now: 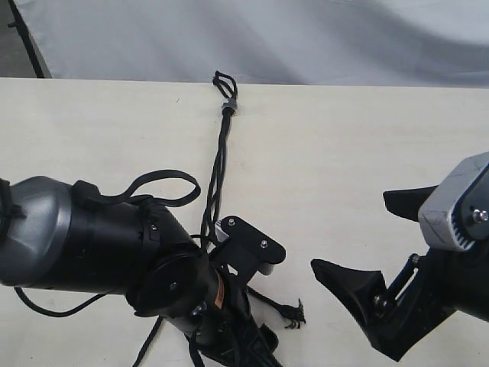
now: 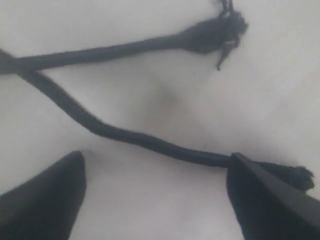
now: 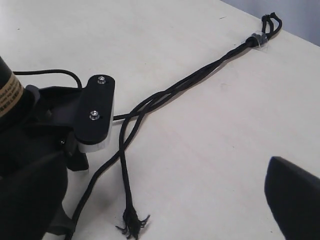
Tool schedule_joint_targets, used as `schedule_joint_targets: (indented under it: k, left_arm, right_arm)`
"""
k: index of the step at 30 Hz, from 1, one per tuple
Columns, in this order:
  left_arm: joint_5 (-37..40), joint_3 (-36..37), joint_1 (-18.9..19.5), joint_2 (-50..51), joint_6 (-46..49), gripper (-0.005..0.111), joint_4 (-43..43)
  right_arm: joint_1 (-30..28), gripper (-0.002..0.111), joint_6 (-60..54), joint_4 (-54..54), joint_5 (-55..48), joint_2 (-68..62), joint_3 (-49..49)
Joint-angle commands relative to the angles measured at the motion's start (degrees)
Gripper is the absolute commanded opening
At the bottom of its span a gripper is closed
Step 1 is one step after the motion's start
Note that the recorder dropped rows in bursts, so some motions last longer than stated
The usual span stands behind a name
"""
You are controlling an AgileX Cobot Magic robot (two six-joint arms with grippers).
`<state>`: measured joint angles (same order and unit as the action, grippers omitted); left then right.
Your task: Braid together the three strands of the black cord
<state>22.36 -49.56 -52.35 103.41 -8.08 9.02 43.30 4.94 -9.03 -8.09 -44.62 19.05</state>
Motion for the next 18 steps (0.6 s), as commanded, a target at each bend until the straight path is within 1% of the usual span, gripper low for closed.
schedule_joint_targets:
  k: [1,3,5,9,13,18]
  left_arm:
    - [0.36,-0.18,-0.35,0.54,0.26,0.049,0.62]
    - [0.78,-0.18,-0.35,0.54,0.26,0.035,0.62]
    - [1.96,-0.18,-0.35,0.54,0.26,0.024,0.62]
    - [3.91,-0.18,-0.35,0.54,0.26,0.01,0.28]
    - [4.29,-0.18,-0.35,0.42,0.26,0.002,0.28]
    - [5.11,-0.18,-0.35,0.53,0.26,0.001,0.28]
  right_arm:
    - [-0.35,0.105,0.15,-0.66,0.75,0.18,-0.17]
    - [-0.35,0.105,0.15,-0.66,0.75,0.18,-0.17]
    - [-0.35,0.105,0.15,-0.66,0.75,0.18,-0.17]
    - [-0.35,0.105,0.15,-0.66,0.75,0.18,-0.17]
    - [-0.35,0.105,0.15,-0.66,0.75,0.18,-0.17]
    - [-0.35,0.105,0.15,-0.66,0.75,0.18,-0.17]
